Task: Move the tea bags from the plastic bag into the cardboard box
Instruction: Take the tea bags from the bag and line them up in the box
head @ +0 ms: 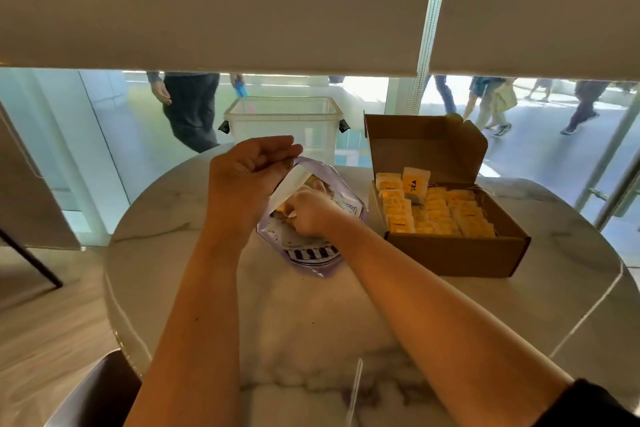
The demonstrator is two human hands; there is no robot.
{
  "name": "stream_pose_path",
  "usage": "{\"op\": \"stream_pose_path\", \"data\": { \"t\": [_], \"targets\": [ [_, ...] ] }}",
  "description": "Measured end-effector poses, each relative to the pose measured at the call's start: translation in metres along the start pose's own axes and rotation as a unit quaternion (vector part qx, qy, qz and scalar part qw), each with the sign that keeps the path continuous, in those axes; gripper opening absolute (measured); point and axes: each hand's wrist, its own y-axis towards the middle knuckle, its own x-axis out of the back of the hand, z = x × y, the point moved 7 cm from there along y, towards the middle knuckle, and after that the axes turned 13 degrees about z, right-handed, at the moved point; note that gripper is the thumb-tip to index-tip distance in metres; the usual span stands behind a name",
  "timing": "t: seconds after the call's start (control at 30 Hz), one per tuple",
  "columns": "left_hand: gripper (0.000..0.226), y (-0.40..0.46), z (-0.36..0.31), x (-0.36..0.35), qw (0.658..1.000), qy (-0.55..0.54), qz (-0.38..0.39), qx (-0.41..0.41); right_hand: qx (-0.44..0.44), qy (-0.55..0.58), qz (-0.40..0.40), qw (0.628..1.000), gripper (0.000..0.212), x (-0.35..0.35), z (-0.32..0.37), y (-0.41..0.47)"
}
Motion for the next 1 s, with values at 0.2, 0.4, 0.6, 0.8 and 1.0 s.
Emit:
{"op": "stream_pose_path", "data": {
  "t": [0.2,0.4,0.6,0.8,1.0],
  "targets": [
    [0.022,-0.006,-0.003,-0.013,1.000,-0.016,0.015,-0.003,0.083,-0.013,0.024,0.996,0.035,-0.012,0.003,-0.042],
    [0.025,-0.013,-0.003,-0.024,0.999,-0.034,0.036,0.008,0.057,0.083,-0.046,0.994,0.042,0.001,-0.013,-0.073],
    [0.030,-0.017,-0.006,-0.027,0.999,0.036,0.013,-0.030,0.060,0.147,-0.141,0.977,0.015,0.014,-0.019,-0.080],
    [0.031,-0.015,-0.001,-0.029,0.997,0.056,0.019,-0.054,0.068,0.227,-0.231,0.944,0.016,0.036,-0.025,-0.102],
    [0.033,-0.020,-0.010,-0.038,0.997,-0.050,0.043,-0.028,0.108,0.398,-0.252,0.876,0.007,0.057,-0.039,-0.123]
  ]
}}
